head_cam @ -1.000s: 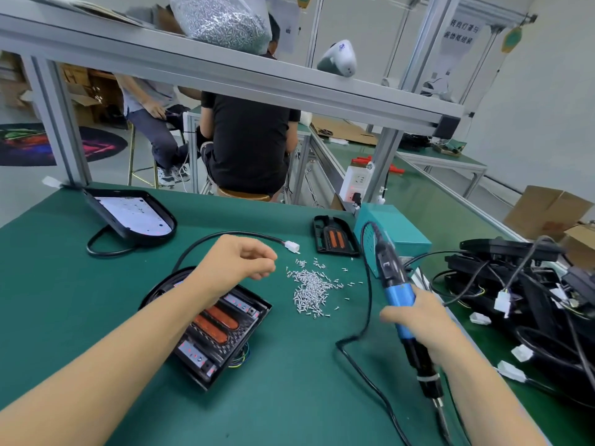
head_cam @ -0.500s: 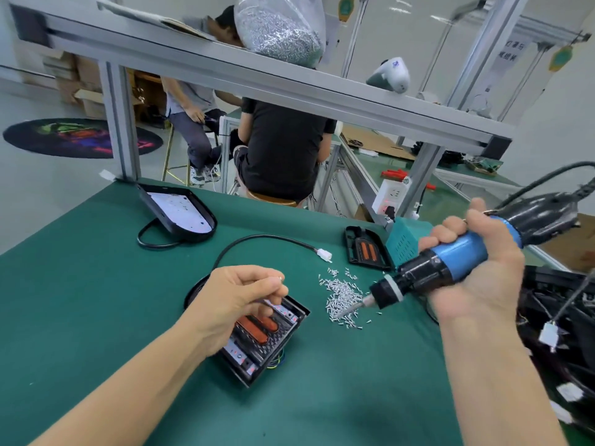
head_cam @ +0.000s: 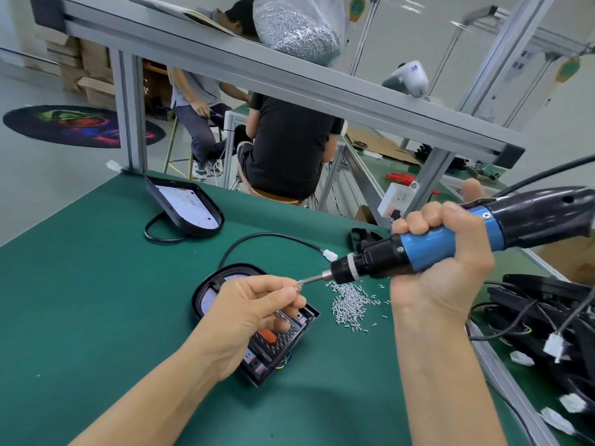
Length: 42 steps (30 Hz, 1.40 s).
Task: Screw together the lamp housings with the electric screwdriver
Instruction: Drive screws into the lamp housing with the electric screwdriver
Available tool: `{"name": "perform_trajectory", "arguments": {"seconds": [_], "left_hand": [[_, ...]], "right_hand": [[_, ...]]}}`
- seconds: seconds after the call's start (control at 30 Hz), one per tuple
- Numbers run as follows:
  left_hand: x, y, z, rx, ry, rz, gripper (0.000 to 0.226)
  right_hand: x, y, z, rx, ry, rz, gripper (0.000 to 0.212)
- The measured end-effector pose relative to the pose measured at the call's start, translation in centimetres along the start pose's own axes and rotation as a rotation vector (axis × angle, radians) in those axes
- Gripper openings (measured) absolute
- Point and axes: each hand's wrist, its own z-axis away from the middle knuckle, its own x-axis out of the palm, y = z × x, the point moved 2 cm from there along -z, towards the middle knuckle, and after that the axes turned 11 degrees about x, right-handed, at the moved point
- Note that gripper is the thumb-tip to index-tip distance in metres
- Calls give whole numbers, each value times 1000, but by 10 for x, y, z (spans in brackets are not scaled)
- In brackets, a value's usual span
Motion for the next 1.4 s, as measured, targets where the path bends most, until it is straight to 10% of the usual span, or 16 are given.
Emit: {"name": "perform_trajectory", "arguments": {"seconds": [0.97,1.07,1.2,1.4], "left_hand": [[-9,1,-6,180,-14,-256,22],[-50,14,-27,222,205,-515,48],[-87,5,-40,-243,113,-1099,118],[-86,-8,-51,-277,47,-1295,71]], "right_hand": [[-19,13,4,-46,66,-20,40],[-24,18,-2,-49,79,4,41],[-24,39,-8,-55,73,83,45],[-13,75,-17,-64,99,217,46]]}}
